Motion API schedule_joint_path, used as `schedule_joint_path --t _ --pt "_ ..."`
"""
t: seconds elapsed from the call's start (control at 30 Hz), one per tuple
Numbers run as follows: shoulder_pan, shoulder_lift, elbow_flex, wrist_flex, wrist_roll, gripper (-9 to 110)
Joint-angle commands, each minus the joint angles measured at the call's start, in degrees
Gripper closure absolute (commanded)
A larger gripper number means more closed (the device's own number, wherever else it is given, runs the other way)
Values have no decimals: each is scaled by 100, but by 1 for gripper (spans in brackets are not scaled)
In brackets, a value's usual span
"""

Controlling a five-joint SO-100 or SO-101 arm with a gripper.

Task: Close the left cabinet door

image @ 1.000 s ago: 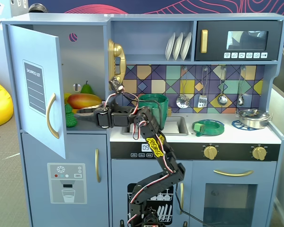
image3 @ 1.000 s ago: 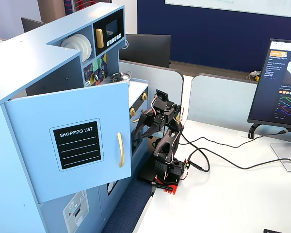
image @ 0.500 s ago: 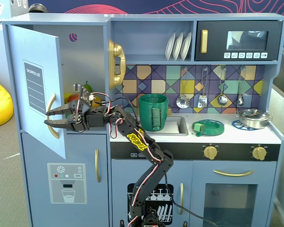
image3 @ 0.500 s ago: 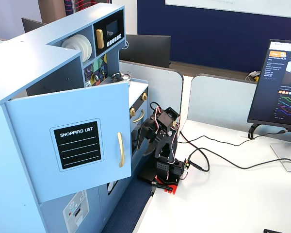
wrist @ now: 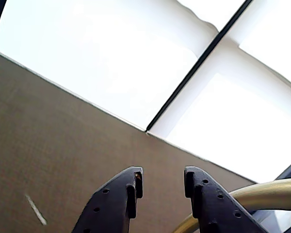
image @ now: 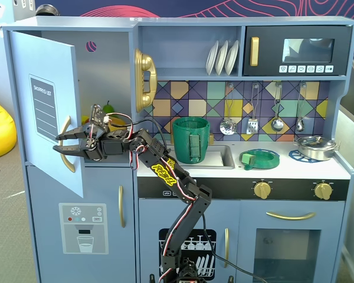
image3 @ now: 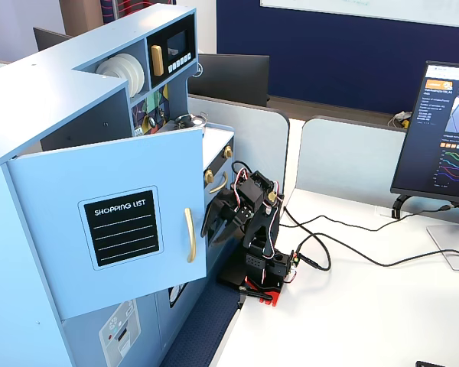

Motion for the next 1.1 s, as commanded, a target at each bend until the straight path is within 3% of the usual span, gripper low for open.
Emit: schedule_joint_path --t 0.0,0.67,1.07 --pt "492 123 -396 132 211 102" --pt "3946 -79 -527 141 2646 102" --pt "4526 -211 -281 -448 3032 102"
